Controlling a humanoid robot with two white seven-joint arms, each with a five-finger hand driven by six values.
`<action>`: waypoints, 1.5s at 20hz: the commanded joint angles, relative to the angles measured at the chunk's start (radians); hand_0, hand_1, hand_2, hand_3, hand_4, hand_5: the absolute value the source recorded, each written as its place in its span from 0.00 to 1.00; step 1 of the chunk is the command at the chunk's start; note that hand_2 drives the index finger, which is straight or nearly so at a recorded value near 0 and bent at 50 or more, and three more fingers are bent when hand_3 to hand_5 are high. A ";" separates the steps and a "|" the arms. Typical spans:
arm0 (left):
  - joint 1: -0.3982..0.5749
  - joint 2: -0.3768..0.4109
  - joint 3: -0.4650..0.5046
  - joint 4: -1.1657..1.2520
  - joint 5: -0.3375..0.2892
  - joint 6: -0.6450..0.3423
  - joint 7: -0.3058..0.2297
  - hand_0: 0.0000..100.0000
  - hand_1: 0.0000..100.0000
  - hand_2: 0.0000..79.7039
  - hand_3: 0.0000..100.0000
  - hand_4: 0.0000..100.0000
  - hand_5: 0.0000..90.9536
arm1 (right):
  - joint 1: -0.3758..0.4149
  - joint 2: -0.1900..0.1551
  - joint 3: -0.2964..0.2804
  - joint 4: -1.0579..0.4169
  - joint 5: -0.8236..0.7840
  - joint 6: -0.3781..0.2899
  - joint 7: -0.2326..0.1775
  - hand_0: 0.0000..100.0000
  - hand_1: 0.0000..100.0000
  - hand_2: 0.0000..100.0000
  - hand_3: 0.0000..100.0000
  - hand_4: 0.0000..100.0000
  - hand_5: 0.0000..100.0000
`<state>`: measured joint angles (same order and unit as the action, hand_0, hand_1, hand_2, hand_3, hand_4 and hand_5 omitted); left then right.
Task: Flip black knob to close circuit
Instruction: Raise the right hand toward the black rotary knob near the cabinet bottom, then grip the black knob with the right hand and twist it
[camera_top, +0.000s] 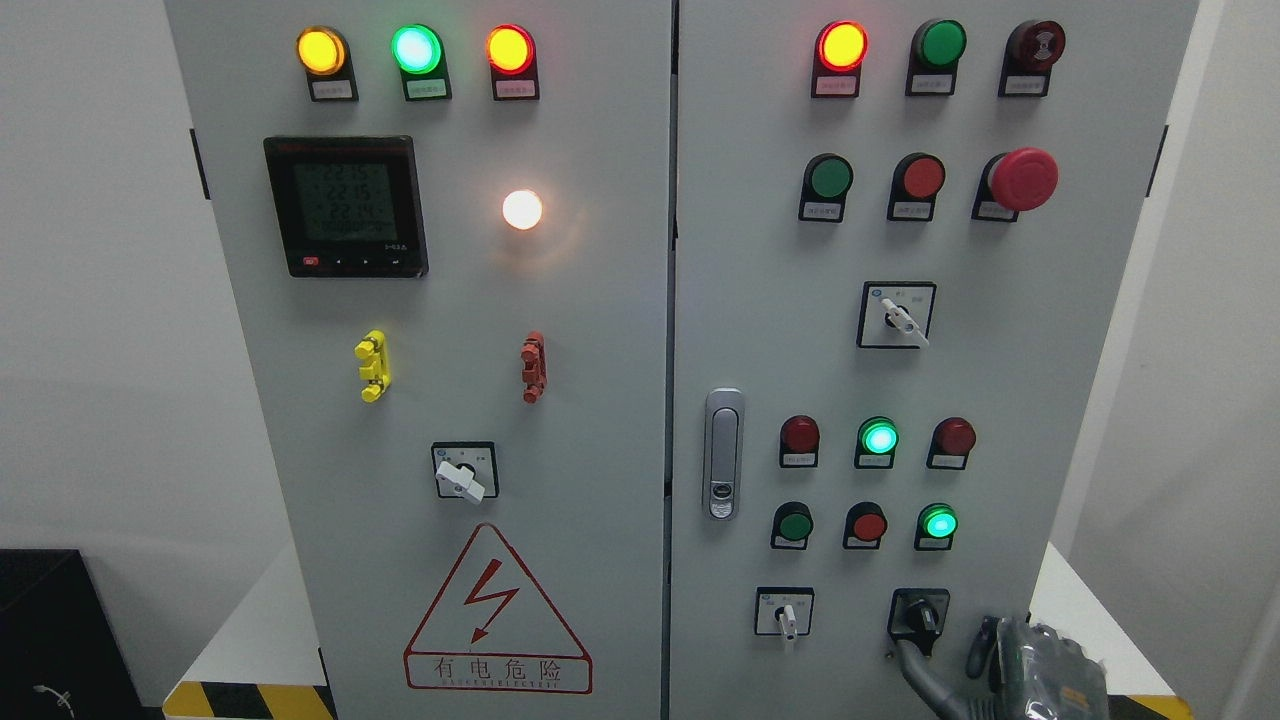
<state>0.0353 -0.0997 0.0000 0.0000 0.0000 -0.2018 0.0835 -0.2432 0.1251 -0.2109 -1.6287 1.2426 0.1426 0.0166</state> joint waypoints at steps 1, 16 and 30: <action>0.000 0.000 -0.021 0.022 -0.021 -0.001 0.001 0.00 0.00 0.00 0.00 0.00 0.00 | -0.007 -0.004 -0.027 0.001 -0.003 0.002 0.000 0.00 0.23 0.77 0.96 0.75 0.76; 0.000 0.000 -0.021 0.022 -0.021 -0.001 0.001 0.00 0.00 0.00 0.00 0.00 0.00 | -0.018 -0.005 -0.039 0.003 -0.003 -0.002 0.003 0.00 0.22 0.77 0.96 0.75 0.76; 0.000 0.000 -0.021 0.022 -0.021 -0.001 0.001 0.00 0.00 0.00 0.00 0.00 0.00 | -0.021 -0.015 -0.047 0.017 -0.005 0.000 0.003 0.00 0.23 0.77 0.96 0.75 0.76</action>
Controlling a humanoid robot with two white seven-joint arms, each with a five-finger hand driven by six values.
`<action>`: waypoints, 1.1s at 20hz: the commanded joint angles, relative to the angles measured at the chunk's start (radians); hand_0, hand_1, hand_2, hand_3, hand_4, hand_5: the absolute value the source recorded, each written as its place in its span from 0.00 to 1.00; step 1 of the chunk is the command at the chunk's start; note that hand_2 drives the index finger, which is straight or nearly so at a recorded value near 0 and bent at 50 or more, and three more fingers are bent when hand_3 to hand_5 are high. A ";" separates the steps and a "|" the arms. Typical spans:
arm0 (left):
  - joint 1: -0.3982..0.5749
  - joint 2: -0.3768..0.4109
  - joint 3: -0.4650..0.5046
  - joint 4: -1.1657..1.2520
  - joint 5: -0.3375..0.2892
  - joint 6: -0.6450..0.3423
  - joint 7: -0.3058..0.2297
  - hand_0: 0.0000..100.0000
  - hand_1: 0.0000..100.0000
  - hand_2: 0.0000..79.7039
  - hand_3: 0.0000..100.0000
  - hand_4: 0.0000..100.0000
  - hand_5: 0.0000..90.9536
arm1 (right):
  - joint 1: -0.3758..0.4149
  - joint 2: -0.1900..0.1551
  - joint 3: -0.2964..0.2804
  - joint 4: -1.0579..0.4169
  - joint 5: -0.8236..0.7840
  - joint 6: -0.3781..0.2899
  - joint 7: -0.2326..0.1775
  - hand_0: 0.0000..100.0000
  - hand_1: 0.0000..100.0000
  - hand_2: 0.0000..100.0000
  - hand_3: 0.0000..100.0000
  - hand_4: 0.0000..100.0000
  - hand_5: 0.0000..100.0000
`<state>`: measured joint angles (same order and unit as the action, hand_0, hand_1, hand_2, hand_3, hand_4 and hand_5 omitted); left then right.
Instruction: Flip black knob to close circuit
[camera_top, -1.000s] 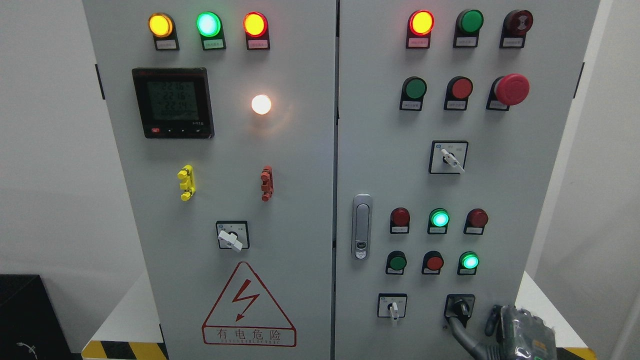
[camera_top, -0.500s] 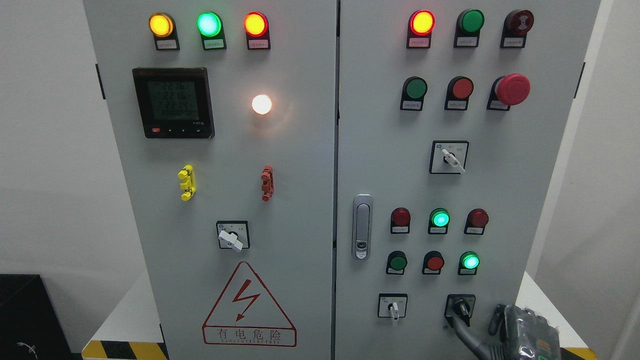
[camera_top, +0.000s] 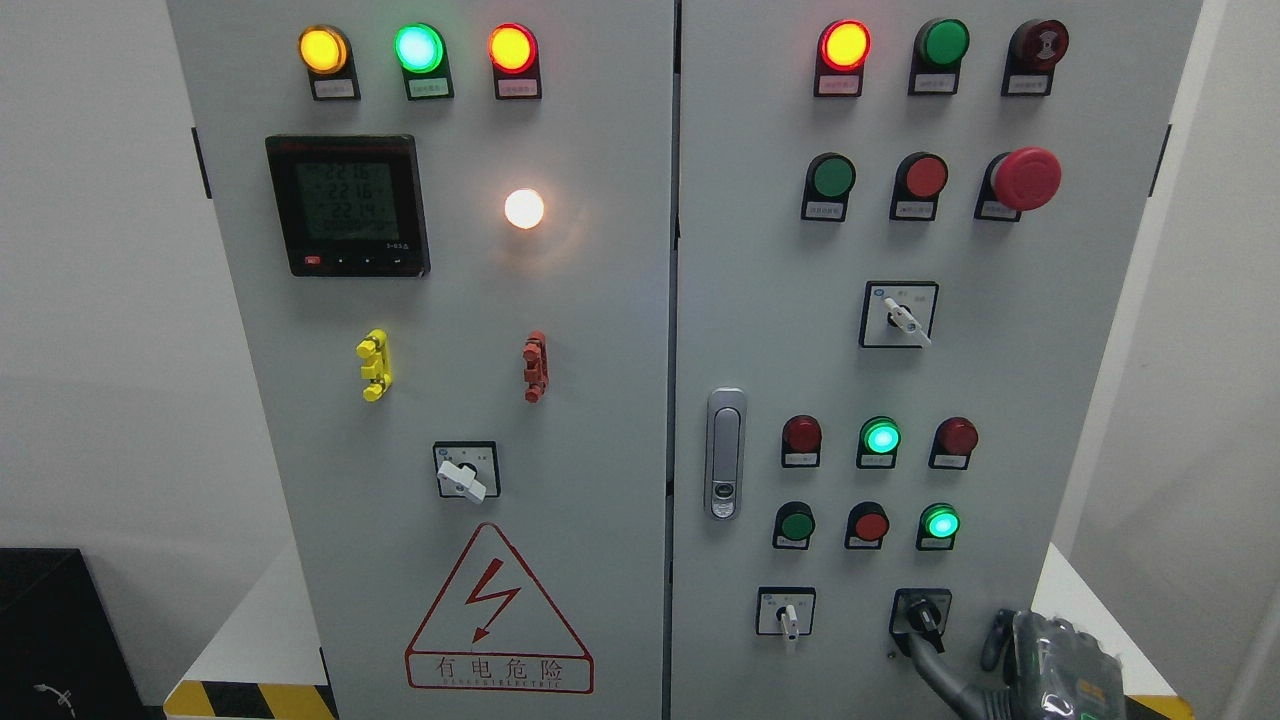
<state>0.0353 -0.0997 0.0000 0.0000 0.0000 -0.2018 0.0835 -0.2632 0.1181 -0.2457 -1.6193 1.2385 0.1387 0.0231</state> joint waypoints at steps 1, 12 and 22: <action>0.000 0.000 -0.021 0.021 -0.021 0.001 0.001 0.00 0.00 0.00 0.00 0.00 0.00 | -0.001 -0.008 -0.015 0.007 -0.001 0.002 -0.003 0.00 0.23 0.77 0.96 0.75 0.76; 0.000 0.000 -0.021 0.021 -0.021 0.001 0.001 0.00 0.00 0.00 0.00 0.00 0.00 | -0.010 -0.012 -0.017 0.006 -0.008 0.004 -0.003 0.00 0.23 0.77 0.96 0.75 0.76; 0.000 0.000 -0.021 0.021 -0.021 0.001 0.001 0.00 0.00 0.00 0.00 0.00 0.00 | -0.014 -0.012 -0.018 0.002 -0.011 0.004 -0.003 0.00 0.23 0.77 0.96 0.75 0.76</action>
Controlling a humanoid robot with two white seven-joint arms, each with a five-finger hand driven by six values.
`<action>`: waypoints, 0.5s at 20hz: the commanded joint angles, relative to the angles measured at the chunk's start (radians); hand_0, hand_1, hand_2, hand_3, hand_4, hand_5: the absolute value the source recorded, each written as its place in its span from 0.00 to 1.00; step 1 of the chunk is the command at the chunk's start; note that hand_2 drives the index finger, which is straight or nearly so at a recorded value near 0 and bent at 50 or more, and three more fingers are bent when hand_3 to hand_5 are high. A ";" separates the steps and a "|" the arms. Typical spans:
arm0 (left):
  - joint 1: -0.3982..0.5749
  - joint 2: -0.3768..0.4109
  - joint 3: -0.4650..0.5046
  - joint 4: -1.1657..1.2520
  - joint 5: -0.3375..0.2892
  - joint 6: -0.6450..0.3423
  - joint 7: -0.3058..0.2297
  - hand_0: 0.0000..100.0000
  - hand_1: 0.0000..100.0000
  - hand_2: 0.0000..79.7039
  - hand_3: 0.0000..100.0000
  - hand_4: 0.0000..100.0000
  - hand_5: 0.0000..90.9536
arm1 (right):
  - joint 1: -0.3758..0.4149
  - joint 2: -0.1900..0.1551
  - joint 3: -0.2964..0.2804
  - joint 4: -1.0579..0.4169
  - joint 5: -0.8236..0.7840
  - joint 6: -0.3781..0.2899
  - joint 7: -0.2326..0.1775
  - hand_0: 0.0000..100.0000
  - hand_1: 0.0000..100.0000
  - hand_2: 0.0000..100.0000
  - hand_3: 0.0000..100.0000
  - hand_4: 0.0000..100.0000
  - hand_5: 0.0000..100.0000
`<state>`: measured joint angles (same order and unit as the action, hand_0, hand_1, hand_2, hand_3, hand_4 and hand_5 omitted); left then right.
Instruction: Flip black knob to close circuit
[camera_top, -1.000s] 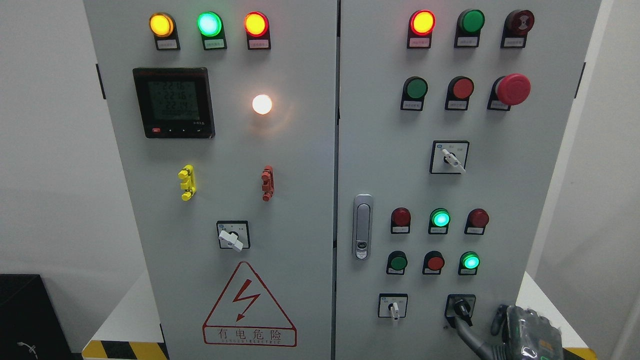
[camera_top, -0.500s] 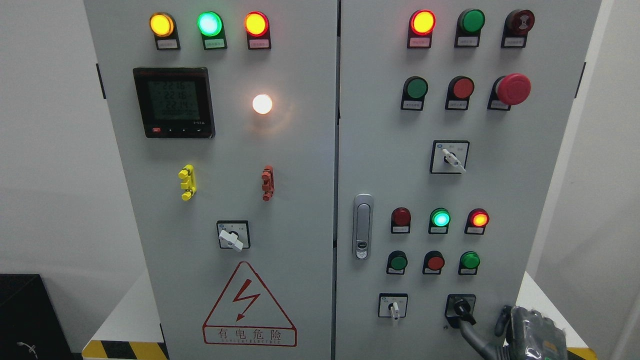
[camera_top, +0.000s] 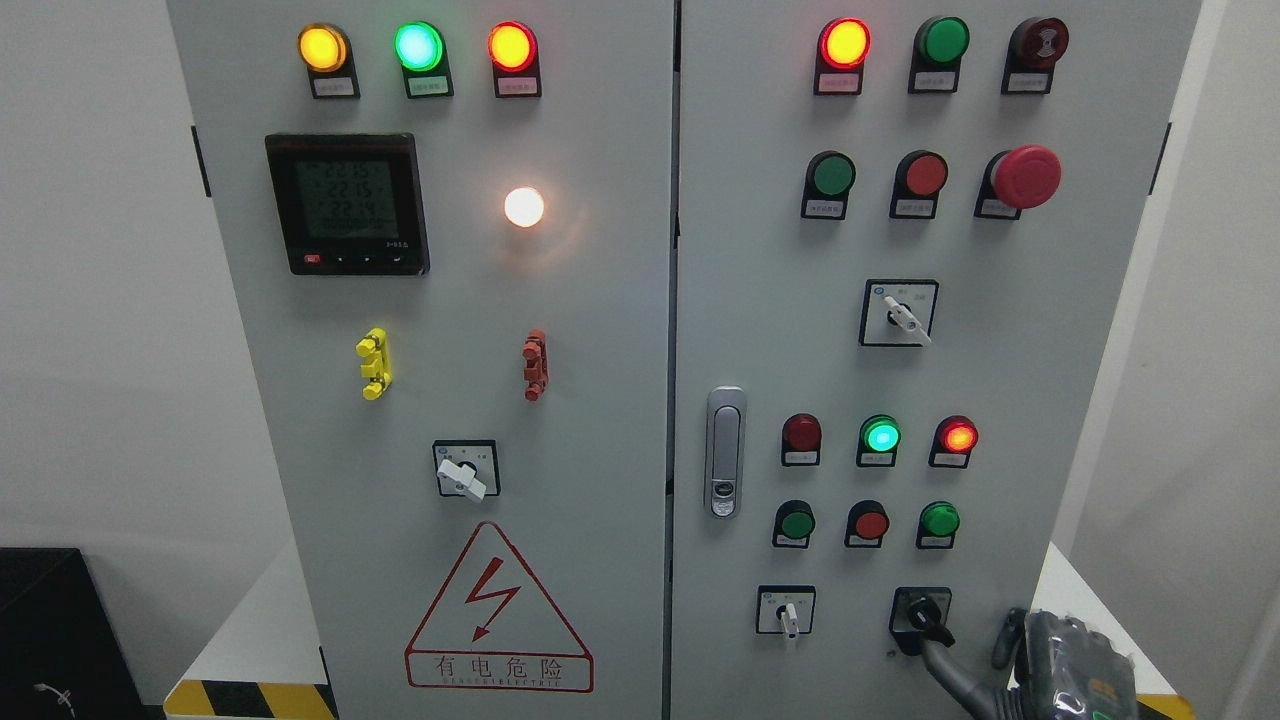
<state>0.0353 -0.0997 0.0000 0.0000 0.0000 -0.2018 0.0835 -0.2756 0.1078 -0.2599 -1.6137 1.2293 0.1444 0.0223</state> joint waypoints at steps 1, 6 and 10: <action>0.000 0.000 -0.021 0.021 -0.021 -0.001 0.001 0.00 0.00 0.00 0.00 0.00 0.00 | -0.002 0.000 -0.002 -0.003 -0.002 -0.002 -0.002 0.00 0.23 0.77 0.96 0.75 0.76; 0.000 0.000 -0.021 0.021 -0.021 -0.001 0.001 0.00 0.00 0.00 0.00 0.00 0.00 | -0.002 0.000 -0.001 -0.009 -0.010 -0.003 -0.002 0.00 0.23 0.77 0.96 0.75 0.76; 0.000 0.000 -0.021 0.021 -0.021 0.001 0.001 0.00 0.00 0.00 0.00 0.00 0.00 | -0.001 0.001 0.010 -0.018 -0.011 -0.005 -0.002 0.00 0.23 0.77 0.96 0.75 0.76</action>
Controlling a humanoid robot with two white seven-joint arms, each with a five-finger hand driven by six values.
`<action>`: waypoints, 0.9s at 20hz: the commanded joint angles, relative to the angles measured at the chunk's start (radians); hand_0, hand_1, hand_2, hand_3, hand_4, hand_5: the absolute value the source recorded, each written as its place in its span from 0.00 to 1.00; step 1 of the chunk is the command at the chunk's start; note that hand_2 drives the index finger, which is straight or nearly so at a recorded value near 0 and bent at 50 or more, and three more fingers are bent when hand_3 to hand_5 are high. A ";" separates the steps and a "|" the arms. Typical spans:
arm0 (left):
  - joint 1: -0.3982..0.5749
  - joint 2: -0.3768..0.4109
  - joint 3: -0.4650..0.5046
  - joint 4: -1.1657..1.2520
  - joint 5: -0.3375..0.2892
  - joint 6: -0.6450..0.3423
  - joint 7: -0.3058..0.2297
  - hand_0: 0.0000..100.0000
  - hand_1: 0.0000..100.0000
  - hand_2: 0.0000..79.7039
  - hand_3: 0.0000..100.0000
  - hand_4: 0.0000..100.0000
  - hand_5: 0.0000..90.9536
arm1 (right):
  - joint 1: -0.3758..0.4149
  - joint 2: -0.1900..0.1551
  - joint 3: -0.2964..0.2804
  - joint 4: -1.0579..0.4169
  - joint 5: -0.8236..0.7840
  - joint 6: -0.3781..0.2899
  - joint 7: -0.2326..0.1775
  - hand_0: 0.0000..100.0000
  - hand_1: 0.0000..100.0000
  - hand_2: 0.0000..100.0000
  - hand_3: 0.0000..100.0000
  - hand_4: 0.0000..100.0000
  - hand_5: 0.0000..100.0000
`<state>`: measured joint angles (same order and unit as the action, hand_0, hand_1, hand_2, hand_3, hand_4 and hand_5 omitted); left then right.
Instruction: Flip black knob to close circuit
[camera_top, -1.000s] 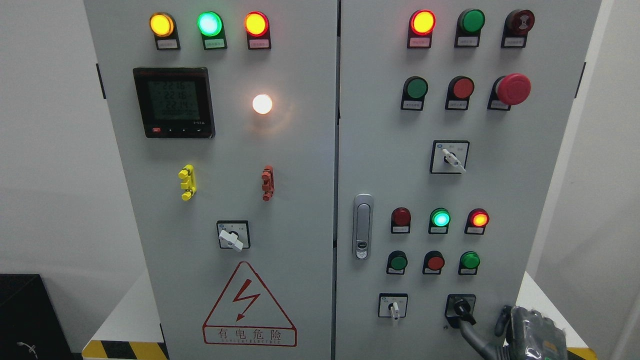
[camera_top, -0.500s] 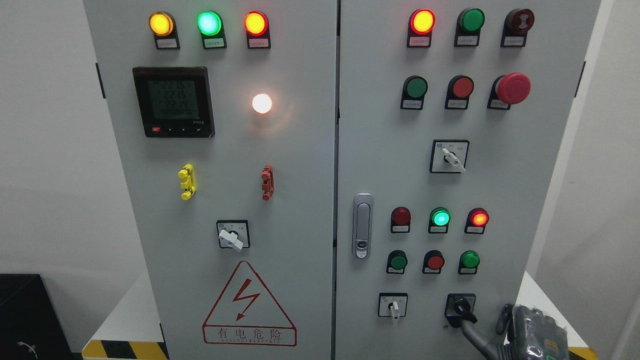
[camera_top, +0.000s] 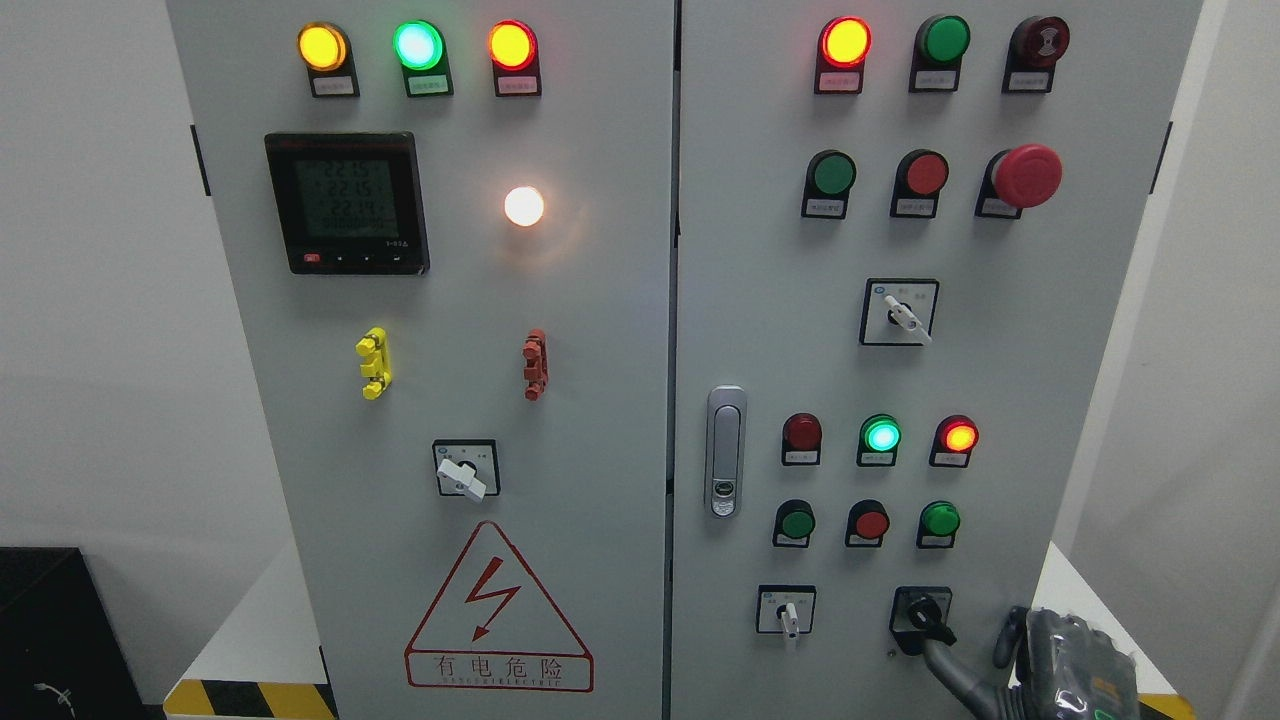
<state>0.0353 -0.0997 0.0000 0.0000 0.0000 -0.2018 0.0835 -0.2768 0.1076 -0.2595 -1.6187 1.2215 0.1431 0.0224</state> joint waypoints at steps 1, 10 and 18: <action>0.000 0.000 -0.021 0.021 -0.021 -0.001 0.001 0.00 0.00 0.00 0.00 0.00 0.00 | 0.002 0.001 0.011 -0.013 -0.002 -0.005 -0.001 0.00 0.23 0.77 0.96 0.75 0.76; 0.000 0.000 -0.021 0.021 -0.021 -0.001 0.001 0.00 0.00 0.00 0.00 0.00 0.00 | 0.015 0.007 0.032 -0.018 -0.002 -0.010 -0.003 0.00 0.23 0.77 0.96 0.75 0.76; 0.000 0.000 -0.021 0.021 -0.021 0.001 0.001 0.00 0.00 0.00 0.00 0.00 0.00 | 0.028 0.007 0.058 -0.018 0.000 -0.011 -0.004 0.00 0.23 0.77 0.96 0.75 0.76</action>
<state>0.0353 -0.0997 0.0000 0.0000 0.0000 -0.2018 0.0835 -0.2598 0.1127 -0.2306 -1.6340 1.2205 0.1312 0.0131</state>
